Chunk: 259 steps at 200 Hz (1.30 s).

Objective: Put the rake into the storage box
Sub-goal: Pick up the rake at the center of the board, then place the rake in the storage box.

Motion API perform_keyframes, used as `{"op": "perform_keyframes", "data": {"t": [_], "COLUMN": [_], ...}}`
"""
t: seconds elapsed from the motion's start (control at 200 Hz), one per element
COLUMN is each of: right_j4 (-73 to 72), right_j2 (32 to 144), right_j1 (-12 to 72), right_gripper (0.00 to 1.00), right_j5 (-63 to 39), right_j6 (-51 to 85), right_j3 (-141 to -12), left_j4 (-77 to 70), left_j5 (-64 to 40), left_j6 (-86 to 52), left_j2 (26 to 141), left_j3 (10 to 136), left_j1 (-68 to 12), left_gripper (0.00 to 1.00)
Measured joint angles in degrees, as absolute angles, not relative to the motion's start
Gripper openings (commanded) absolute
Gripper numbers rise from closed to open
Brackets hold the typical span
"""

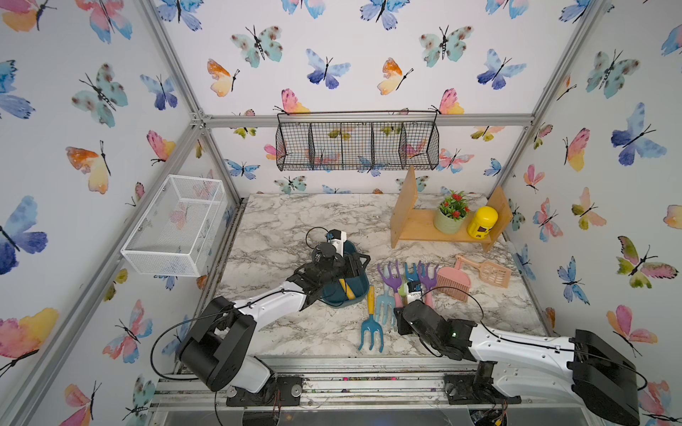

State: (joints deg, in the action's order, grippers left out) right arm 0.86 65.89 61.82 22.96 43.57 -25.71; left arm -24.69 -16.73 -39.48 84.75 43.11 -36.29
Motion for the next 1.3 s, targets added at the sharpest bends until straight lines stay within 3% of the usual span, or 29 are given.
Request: {"op": "perform_keyframes", "data": {"t": [0.355,0.731,0.941,1.091,1.211,1.297], "right_j4": [0.8,-1.1,-3.2,-3.6,-3.3,-3.5], "right_j2": [67.0,70.8,71.8,72.4,73.5,73.4], "right_j1": [61.8,61.8,61.8,61.8,61.5,61.4], "right_gripper": [0.13,0.13,0.13,0.13,0.14,0.23], "right_j5": [25.6,23.9,22.1,21.3,21.0,21.0], "right_j6": [38.8,36.5,36.3,36.4,36.6,36.6], "right_j3": [-34.0,-34.5,-34.5,-34.5,-34.5,-34.5], "left_j4": [-26.3,-30.1,-33.1,-34.9,-38.0,-38.5], "left_j5": [-20.9,-22.1,-23.0,-25.1,-27.0,-27.1], "left_j6": [-39.5,-40.6,-42.0,-44.7,-46.3,-46.4], "left_j2": [87.3,89.4,91.8,93.0,92.6,92.6], "left_j3": [43.1,43.2,43.2,43.2,43.5,43.5], "left_j1": [-37.0,-37.0,-37.0,-37.0,-38.0,-37.8], "left_gripper": [0.63,0.61,0.35,0.11,0.04,0.00]}}
